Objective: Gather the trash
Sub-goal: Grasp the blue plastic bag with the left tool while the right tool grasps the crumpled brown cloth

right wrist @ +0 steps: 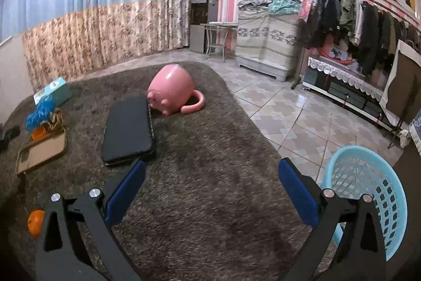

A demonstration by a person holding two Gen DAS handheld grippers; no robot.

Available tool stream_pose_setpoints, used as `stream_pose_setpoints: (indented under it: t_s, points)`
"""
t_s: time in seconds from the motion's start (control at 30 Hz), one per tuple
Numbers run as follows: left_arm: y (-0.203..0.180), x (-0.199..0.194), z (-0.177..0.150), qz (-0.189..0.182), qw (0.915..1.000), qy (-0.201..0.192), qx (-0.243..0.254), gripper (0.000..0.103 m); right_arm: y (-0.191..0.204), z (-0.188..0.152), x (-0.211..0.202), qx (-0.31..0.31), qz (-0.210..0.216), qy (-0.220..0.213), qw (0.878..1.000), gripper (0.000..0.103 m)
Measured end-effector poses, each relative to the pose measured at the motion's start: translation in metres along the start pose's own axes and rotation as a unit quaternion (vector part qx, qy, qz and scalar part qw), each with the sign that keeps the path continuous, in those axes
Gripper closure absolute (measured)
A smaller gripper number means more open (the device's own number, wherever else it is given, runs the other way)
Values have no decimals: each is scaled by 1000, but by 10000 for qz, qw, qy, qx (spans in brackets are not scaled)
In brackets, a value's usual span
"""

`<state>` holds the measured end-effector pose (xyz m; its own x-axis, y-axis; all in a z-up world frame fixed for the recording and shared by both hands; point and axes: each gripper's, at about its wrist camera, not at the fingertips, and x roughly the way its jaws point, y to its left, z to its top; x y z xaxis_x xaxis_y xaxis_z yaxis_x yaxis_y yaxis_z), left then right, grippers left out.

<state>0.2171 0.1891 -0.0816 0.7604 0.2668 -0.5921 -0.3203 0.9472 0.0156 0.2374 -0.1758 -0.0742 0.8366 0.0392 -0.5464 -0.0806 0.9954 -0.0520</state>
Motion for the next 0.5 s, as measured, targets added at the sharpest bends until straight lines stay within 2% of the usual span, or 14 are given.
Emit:
stream_pose_setpoints:
  t_s: [0.1, 0.27, 0.43, 0.5]
  points:
    - [-3, 15, 13, -48, 9999, -26, 93, 7, 7, 0, -2, -116, 31, -47, 9999, 4]
    - [-15, 43, 24, -267, 9990, 193, 302, 25, 10, -1, 5, -171, 50, 67, 9998, 4]
    - [-19, 60, 17, -400, 9977, 447, 305, 74, 16, -4, 9, -288, 60, 170, 9994, 4]
    - [-13, 56, 18, -445, 9982, 375, 168, 83, 21, -5, 10, -370, 51, 177, 9991, 4]
